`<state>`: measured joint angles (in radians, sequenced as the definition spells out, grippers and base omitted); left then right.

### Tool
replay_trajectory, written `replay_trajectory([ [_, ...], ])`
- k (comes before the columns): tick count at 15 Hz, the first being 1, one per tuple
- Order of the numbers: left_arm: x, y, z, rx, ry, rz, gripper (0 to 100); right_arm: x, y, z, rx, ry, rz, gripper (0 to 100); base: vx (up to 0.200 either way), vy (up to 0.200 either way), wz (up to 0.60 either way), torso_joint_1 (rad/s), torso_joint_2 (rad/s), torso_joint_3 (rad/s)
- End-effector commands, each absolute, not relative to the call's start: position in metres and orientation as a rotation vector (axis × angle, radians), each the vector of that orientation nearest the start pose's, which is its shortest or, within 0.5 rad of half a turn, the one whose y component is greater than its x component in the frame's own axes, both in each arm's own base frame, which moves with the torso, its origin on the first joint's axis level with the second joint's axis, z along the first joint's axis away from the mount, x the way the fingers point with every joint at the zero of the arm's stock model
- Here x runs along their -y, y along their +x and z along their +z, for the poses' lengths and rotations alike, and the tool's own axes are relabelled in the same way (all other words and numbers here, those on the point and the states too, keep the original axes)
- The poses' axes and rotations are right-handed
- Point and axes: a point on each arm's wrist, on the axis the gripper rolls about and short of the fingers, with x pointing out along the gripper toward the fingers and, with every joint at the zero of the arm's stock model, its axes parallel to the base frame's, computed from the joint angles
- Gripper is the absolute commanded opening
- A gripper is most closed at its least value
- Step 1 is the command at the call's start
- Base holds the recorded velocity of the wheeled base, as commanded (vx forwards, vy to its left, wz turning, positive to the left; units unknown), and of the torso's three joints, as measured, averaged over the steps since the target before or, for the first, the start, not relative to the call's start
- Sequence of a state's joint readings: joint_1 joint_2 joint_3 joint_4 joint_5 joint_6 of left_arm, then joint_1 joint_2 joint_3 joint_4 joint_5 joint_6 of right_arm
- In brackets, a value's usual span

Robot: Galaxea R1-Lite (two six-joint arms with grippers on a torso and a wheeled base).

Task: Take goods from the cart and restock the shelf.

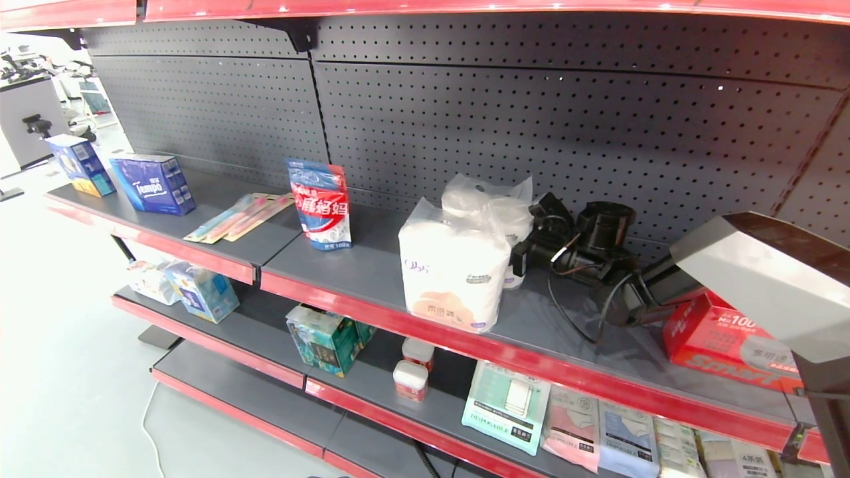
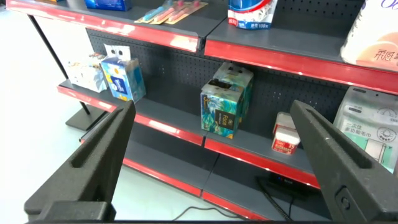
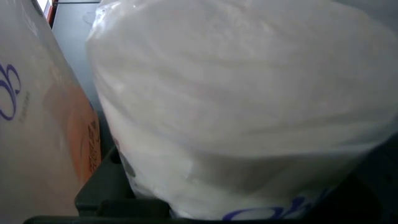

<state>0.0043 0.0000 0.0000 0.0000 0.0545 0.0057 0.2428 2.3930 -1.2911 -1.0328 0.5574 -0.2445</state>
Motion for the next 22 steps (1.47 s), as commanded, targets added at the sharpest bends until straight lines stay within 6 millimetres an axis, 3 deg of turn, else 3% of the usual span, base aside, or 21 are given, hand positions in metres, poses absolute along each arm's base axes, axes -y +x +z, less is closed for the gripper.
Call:
replay_trajectory([
  [1,-0.0011,-0.0228,0.0755,0.0,0.006,0.06,100,-0.1252,0.4478,0.0753,0.029,-0.224,0.808,0,0.0,0.0,0.0,0.0,0.0,0.0],
  [22,-0.0011,-0.0228,0.0755,0.0,0.006,0.061,100,-0.1296,0.4464,0.0748,0.024,-0.221,0.838,0,0.0,0.0,0.0,0.0,0.0,0.0],
])
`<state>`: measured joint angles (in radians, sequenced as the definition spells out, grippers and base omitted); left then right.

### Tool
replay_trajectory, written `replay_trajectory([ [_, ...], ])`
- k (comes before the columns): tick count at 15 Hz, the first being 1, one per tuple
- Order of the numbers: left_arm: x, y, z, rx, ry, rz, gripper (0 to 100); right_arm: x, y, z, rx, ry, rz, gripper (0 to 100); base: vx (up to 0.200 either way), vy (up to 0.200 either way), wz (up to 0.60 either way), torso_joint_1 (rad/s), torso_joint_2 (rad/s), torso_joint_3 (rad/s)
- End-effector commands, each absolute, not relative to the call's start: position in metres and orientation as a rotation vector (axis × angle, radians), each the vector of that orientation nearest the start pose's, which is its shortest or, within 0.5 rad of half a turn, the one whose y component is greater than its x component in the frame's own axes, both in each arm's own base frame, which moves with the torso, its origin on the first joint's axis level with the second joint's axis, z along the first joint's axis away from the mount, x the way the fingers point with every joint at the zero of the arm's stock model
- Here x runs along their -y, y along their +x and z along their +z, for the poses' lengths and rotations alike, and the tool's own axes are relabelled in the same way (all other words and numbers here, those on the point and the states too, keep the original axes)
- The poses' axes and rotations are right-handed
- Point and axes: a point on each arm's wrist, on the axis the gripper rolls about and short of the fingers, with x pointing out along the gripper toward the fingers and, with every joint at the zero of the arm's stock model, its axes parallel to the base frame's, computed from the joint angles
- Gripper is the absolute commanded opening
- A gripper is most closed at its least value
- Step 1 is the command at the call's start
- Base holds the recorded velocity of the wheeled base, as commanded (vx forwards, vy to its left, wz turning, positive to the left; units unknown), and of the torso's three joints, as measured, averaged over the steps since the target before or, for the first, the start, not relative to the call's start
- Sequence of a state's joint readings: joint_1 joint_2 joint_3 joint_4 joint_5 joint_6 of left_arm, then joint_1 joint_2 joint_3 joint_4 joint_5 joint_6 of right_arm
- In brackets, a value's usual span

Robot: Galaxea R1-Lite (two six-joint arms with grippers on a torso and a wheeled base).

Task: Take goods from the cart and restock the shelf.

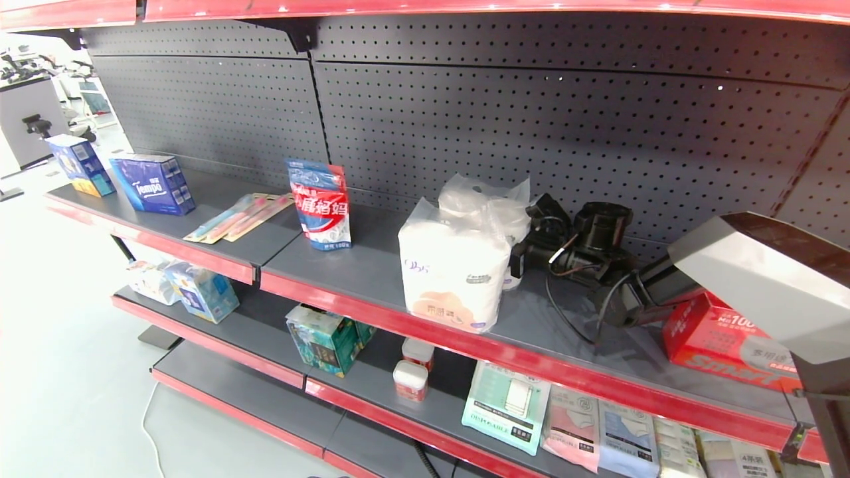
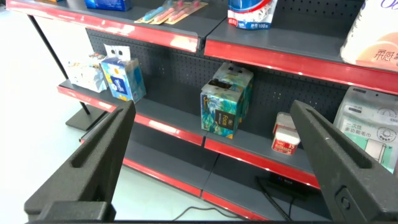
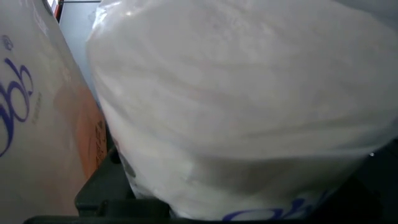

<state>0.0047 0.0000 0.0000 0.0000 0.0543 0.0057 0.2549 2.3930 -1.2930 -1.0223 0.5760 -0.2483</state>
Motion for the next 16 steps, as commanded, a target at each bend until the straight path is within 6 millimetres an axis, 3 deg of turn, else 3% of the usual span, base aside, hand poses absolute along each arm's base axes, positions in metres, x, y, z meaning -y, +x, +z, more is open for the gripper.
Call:
replay_trajectory([
  [1,-0.0011,-0.0228,0.0755,0.0,0.006,0.06,100,-0.1293,0.4463,0.0741,0.025,-0.217,0.861,0,0.0,0.0,0.0,0.0,0.0,0.0],
  [16,-0.0011,-0.0228,0.0755,0.0,0.006,0.06,100,-0.122,0.4513,0.0758,0.035,-0.217,0.855,0,0.0,0.0,0.0,0.0,0.0,0.0],
])
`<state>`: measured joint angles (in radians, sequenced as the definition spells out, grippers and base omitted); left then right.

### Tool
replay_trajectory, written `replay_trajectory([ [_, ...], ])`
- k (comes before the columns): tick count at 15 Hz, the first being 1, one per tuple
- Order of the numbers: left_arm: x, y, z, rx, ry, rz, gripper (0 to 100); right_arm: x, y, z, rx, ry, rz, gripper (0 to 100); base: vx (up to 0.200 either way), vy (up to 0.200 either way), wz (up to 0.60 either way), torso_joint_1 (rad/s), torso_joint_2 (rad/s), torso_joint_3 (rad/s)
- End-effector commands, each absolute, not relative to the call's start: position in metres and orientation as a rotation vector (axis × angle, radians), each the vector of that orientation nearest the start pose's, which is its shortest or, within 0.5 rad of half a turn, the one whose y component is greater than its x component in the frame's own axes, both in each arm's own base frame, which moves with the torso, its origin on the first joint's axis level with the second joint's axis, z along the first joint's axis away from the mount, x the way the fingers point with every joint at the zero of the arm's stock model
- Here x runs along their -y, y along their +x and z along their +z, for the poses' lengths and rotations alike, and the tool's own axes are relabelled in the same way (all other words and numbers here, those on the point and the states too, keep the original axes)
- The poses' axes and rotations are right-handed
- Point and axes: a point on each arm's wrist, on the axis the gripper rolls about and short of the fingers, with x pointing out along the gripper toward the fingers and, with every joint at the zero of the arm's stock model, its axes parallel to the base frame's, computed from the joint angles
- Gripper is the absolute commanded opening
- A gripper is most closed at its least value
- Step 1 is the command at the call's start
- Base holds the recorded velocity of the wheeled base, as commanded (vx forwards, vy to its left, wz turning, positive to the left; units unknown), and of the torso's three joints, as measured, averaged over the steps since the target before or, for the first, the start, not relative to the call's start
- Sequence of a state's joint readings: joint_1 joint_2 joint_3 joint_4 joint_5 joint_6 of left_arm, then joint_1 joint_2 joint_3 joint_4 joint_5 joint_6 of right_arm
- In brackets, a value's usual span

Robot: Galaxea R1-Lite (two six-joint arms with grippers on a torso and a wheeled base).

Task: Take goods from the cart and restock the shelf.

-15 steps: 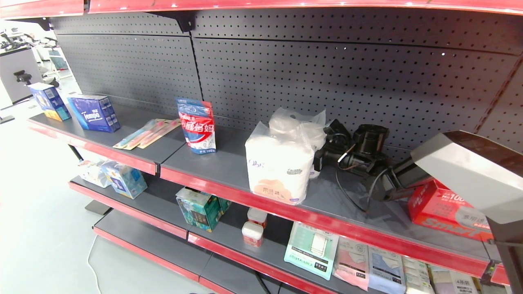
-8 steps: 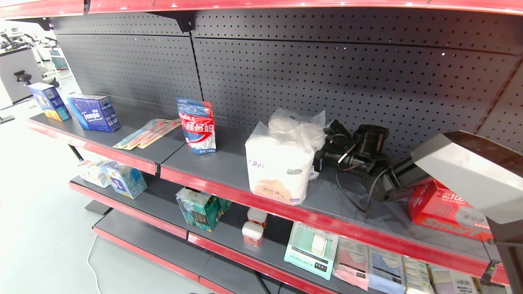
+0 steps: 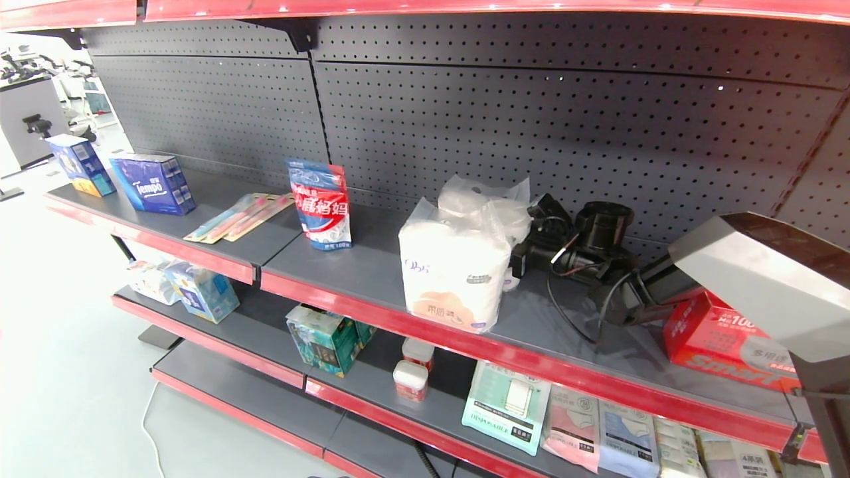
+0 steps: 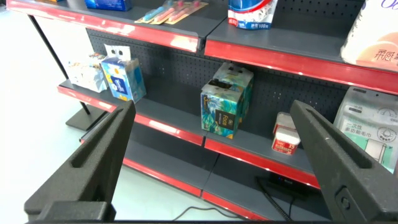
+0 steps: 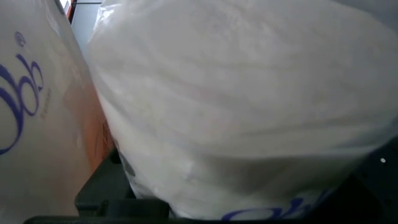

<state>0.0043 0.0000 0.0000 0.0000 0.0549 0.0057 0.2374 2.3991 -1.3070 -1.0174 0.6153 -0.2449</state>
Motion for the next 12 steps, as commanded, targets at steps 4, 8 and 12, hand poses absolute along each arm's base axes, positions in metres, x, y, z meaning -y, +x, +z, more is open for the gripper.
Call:
replay_trajectory([
  [4,-0.0011,-0.0228,0.0755,0.0,0.006,0.058,100,-0.1205,0.4515,0.0755,0.033,-0.217,0.851,0,0.0,0.0,0.0,0.0,0.0,0.0],
  [8,-0.0011,-0.0228,0.0755,0.0,0.006,0.06,100,-0.1224,0.4503,0.0732,0.028,-0.221,0.854,100,0.0,0.0,0.0,0.0,0.0,0.0],
  [12,-0.0011,-0.0228,0.0755,0.0,0.006,0.06,100,-0.1222,0.4495,0.0754,0.028,-0.216,0.854,100,0.0,0.0,0.0,0.0,0.0,0.0],
])
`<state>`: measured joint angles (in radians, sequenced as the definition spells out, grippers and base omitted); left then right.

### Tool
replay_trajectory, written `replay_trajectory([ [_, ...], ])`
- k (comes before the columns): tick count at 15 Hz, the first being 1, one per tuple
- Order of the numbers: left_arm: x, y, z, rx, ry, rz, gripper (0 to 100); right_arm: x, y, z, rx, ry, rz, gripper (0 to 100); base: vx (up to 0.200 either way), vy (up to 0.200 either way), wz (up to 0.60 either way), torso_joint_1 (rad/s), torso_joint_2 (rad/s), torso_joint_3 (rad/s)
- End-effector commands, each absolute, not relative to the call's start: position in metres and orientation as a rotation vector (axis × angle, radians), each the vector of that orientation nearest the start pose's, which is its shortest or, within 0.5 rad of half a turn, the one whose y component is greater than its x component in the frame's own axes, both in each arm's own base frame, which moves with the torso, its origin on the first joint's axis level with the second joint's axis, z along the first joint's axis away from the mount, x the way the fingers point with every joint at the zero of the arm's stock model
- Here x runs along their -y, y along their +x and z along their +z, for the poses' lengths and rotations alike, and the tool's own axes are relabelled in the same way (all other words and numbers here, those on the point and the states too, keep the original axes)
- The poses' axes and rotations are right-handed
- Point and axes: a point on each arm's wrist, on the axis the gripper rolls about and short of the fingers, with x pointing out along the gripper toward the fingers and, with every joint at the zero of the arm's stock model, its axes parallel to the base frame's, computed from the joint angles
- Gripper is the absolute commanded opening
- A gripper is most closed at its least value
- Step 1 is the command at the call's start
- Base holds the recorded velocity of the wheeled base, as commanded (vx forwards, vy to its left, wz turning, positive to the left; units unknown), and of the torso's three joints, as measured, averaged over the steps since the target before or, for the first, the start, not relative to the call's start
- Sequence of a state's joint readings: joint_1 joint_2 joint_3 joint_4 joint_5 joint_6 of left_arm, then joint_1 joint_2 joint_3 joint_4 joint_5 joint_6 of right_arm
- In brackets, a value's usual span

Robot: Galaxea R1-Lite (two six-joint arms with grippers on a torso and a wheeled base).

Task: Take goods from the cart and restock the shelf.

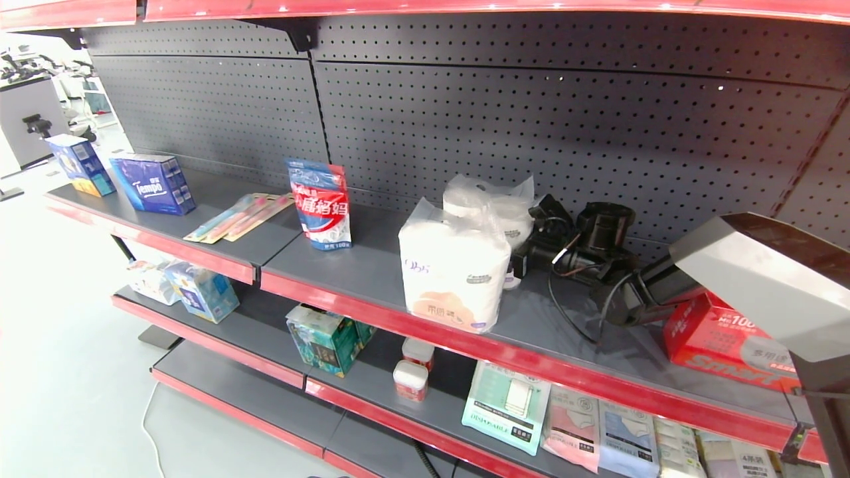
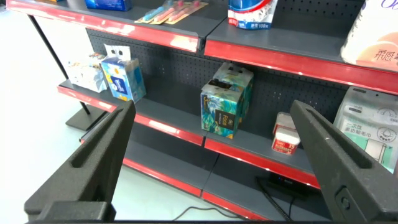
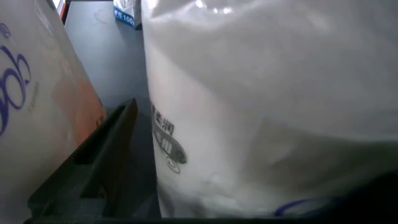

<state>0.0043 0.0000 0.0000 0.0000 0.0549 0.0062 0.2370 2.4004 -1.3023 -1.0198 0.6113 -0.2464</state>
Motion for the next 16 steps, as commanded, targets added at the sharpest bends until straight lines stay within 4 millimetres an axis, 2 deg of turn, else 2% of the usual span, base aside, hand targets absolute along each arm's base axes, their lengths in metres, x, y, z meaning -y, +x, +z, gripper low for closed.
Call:
replay_trajectory([
  [1,-0.001,-0.023,0.075,0.0,0.006,0.06,100,-0.122,0.45,0.076,0.032,-0.217,0.854,100,0.0,0.0,0.0,0.0,0.0,0.0],
  [8,-0.001,-0.023,0.075,0.0,0.006,0.06,100,-0.118,0.441,0.093,0.049,-0.22,0.843,100,0.0,0.0,0.0,0.0,0.0,0.0],
  [16,-0.001,-0.023,0.075,0.0,0.006,0.06,100,-0.096,0.423,0.124,0.024,-0.217,0.804,100,0.0,0.0,0.0,0.0,0.0,0.0],
])
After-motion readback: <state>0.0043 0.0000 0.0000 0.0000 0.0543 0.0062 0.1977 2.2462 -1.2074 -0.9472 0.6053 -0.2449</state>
